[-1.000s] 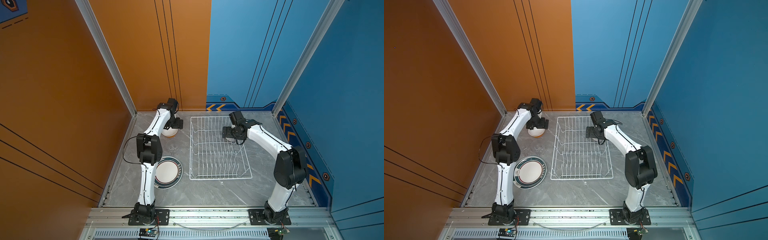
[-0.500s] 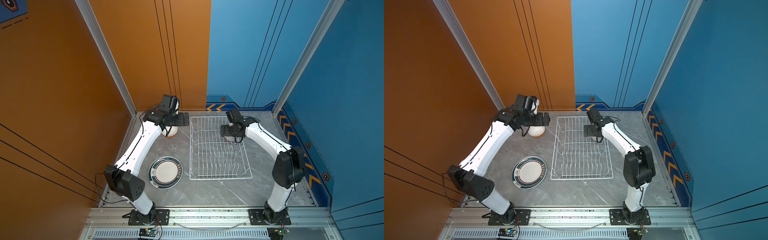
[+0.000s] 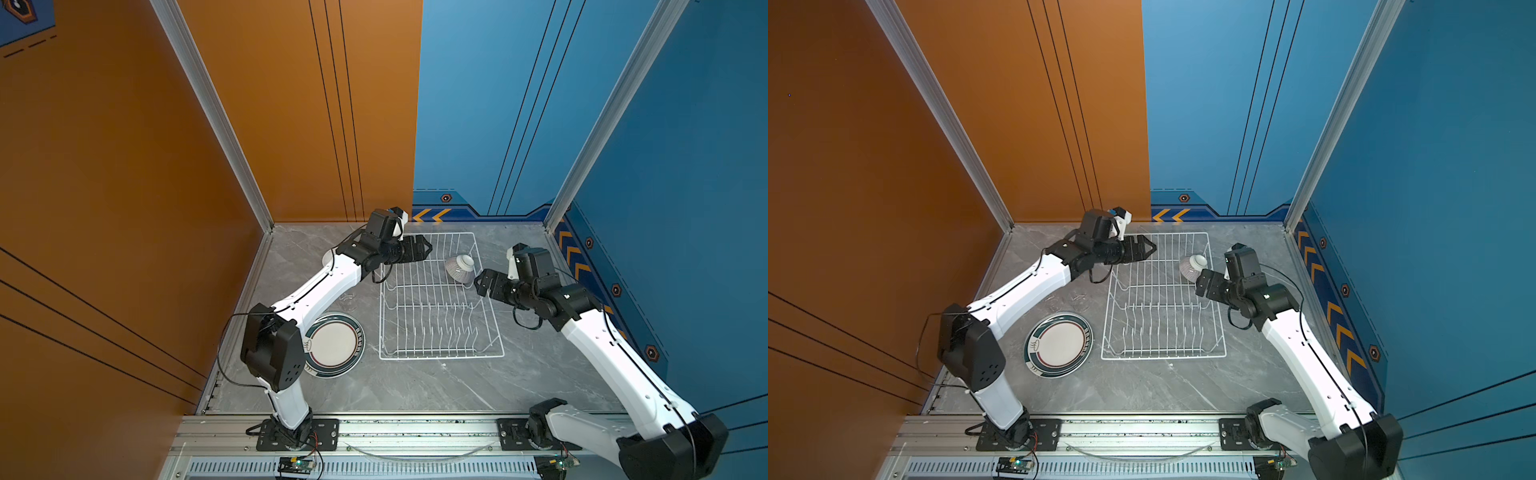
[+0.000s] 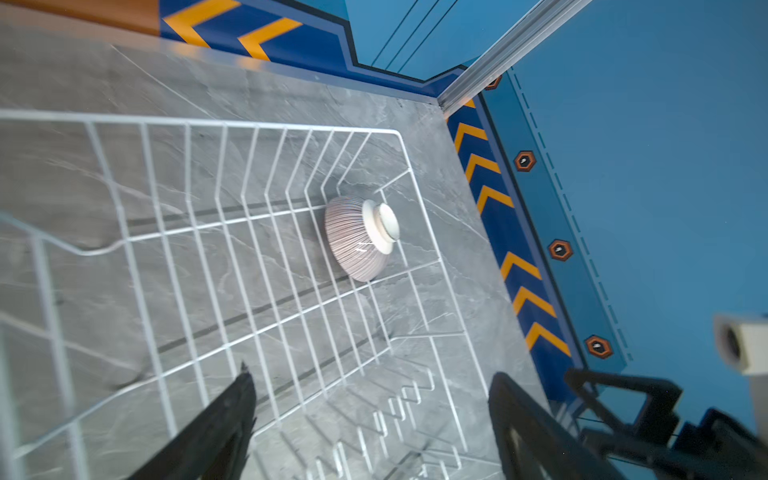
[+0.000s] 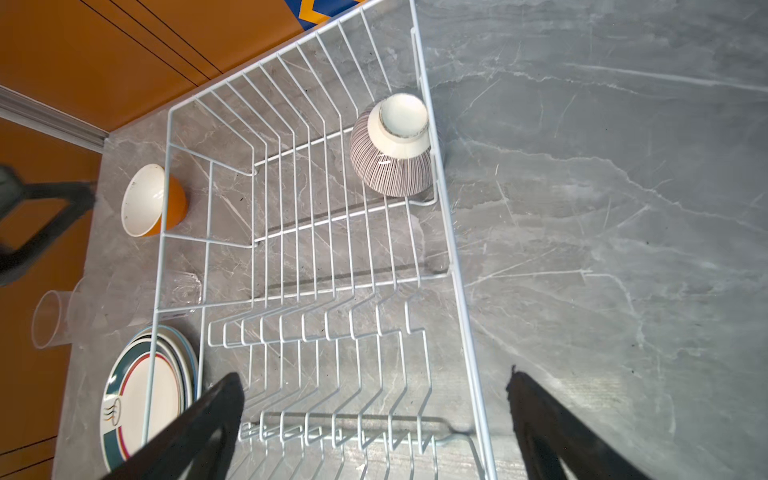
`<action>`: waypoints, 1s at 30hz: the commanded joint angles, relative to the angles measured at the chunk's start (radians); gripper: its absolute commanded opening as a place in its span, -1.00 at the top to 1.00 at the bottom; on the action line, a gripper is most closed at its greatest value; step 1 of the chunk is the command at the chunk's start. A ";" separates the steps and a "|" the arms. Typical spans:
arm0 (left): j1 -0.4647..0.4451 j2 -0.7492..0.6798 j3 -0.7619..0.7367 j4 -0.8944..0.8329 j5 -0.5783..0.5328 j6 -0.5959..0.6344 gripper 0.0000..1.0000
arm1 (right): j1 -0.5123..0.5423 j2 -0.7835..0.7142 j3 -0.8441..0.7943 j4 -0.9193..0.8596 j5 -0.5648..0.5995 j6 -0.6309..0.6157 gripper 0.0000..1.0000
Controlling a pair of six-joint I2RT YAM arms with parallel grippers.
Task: Unload the mixed dishes from the dish rack
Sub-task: 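Open the left gripper and reach it to the striped bowl in the rack, then grasp the striped bowl rim with the left gripper and tilt it up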
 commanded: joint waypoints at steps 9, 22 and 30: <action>-0.062 0.319 0.175 0.269 0.121 -0.209 -0.34 | -0.116 -0.246 -0.074 0.037 -0.133 0.036 -0.99; -0.065 0.482 0.248 0.297 0.030 -0.254 -0.37 | -0.253 -0.298 -0.104 0.040 -0.194 0.048 -0.99; -0.063 0.549 0.293 0.301 0.048 -0.276 -0.44 | -0.271 -0.320 -0.112 0.040 -0.195 0.053 -0.99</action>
